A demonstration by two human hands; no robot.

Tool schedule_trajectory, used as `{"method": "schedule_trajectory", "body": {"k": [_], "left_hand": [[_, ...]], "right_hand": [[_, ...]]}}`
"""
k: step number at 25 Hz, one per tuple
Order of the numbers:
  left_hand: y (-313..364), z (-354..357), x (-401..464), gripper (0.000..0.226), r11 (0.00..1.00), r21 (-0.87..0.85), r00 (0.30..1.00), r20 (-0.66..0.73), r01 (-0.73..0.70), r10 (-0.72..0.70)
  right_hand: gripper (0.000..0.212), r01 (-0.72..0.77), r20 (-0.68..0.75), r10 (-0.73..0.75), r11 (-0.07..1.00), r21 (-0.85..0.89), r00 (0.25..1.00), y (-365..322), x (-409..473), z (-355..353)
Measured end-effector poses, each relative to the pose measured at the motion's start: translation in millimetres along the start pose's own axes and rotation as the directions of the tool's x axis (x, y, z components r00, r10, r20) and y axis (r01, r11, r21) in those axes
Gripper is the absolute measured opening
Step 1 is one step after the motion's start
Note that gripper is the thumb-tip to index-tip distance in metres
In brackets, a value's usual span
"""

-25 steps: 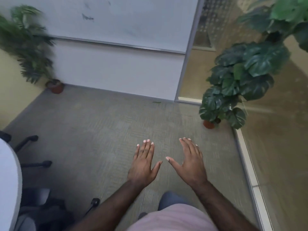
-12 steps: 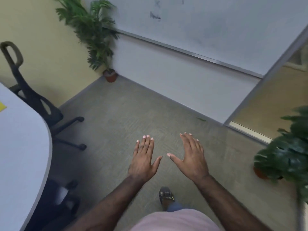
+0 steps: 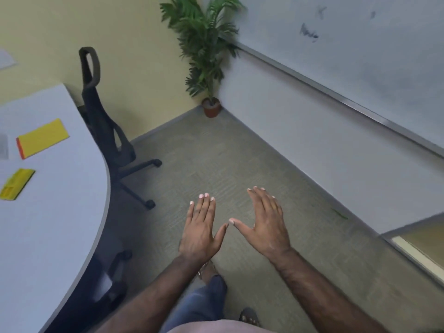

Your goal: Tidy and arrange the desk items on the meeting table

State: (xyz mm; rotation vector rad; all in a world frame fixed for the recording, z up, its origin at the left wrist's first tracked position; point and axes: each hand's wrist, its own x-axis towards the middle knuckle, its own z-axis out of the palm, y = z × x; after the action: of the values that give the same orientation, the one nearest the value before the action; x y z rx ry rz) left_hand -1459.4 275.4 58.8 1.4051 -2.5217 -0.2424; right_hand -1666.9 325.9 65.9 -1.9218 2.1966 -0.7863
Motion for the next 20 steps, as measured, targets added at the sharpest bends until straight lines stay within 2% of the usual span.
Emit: {"method": "schedule_trajectory", "body": {"k": [3,10,16,20], "left_hand": [[-57.7,-2.7,54.6,0.081,0.995,-0.012,0.994,-0.03,0.103,-0.103],[-144.8,-20.5,116.6,0.082,0.975,-0.012,0.971,-0.087,0.223,-0.223],[-206.8,-29.7,155.0,0.081,0.926,0.008,0.916,-0.149,0.378,-0.373],[-250.7,-30.8,186.3,0.08,0.867,0.034,0.855,-0.187,0.497,-0.483]], "right_hand": [[0.095,0.052,0.039,-0.053,0.998,0.024,0.998,-16.1,79.4,40.9],[0.093,0.163,0.065,-0.166,0.985,0.061,0.984,-54.5,195.0,88.7],[0.091,0.295,0.127,-0.309,0.948,0.117,0.943,-92.8,286.7,132.4],[0.092,0.384,0.174,-0.411,0.908,0.168,0.895,-117.0,354.8,170.1]]}}
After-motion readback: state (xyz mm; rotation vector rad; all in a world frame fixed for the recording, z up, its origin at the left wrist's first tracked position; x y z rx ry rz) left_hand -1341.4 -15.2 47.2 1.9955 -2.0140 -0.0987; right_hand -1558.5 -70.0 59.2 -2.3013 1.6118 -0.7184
